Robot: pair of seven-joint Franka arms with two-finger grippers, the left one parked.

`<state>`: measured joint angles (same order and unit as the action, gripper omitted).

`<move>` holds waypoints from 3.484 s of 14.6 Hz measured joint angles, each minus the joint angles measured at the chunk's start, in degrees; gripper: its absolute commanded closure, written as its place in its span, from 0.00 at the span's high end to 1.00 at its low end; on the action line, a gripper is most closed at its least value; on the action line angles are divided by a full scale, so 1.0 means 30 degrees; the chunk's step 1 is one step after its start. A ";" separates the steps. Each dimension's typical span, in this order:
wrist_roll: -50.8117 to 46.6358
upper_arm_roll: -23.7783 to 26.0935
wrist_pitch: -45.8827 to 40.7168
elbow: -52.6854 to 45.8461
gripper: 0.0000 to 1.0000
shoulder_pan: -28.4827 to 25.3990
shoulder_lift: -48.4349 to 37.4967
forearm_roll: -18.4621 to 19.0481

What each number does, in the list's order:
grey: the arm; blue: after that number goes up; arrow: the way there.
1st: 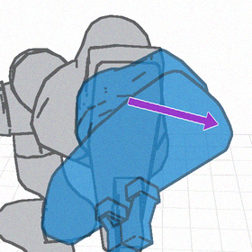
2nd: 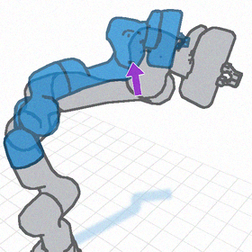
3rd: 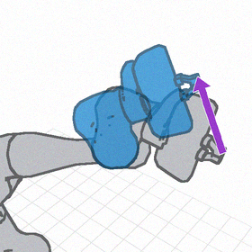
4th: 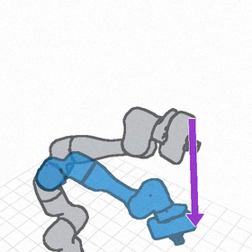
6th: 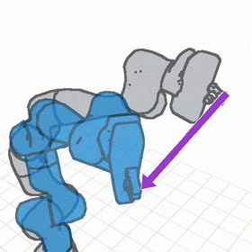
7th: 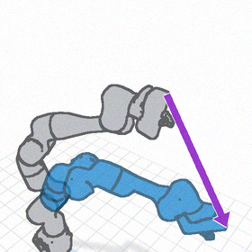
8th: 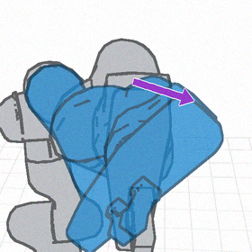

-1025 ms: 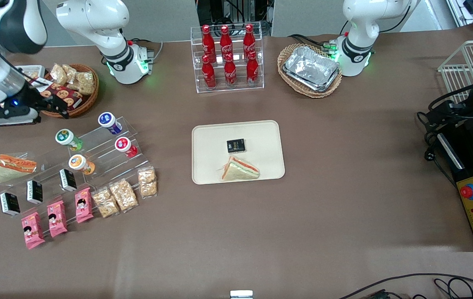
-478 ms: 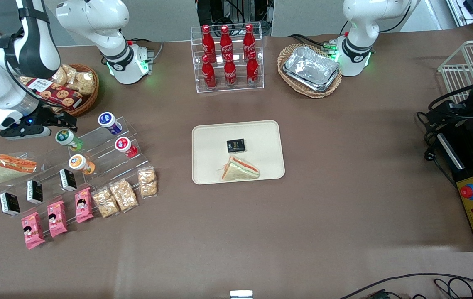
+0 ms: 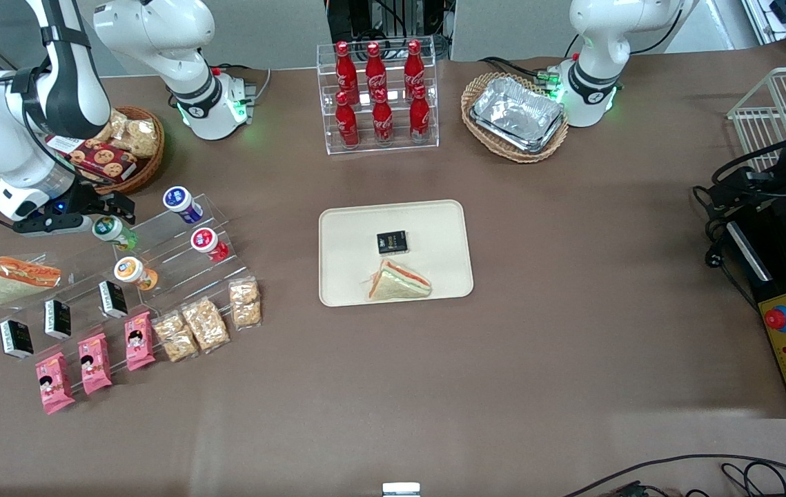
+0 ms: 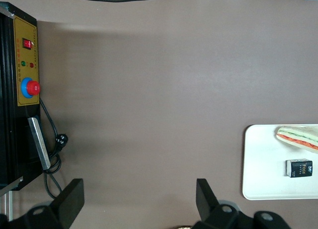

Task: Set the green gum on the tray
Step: 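Lower the right gripper and close it on the green gum bottle, then lift the green gum bottle out of the rack with the right gripper, then carry the green gum bottle over the cream tray and lower it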

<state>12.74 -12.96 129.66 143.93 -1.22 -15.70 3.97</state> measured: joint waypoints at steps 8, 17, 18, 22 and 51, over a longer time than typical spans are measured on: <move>0.0012 0.0000 0.0286 0.0024 0.59 0.0000 0.0296 0.0000; 0.0027 -0.0001 0.0358 0.0021 0.48 0.0002 0.0265 0.0005; 0.0092 -0.0001 0.0353 -0.0016 0.48 0.0001 0.0179 0.0005; 0.0436 0.0013 -0.1330 -0.0927 0.48 0.0001 -0.1220 0.0006; -1.8576 1.5767 -0.3944 -0.7356 0.44 -0.0551 0.4093 -0.3436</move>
<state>-42.99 34.34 117.82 121.86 -2.88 -3.42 -6.34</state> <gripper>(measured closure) 0.410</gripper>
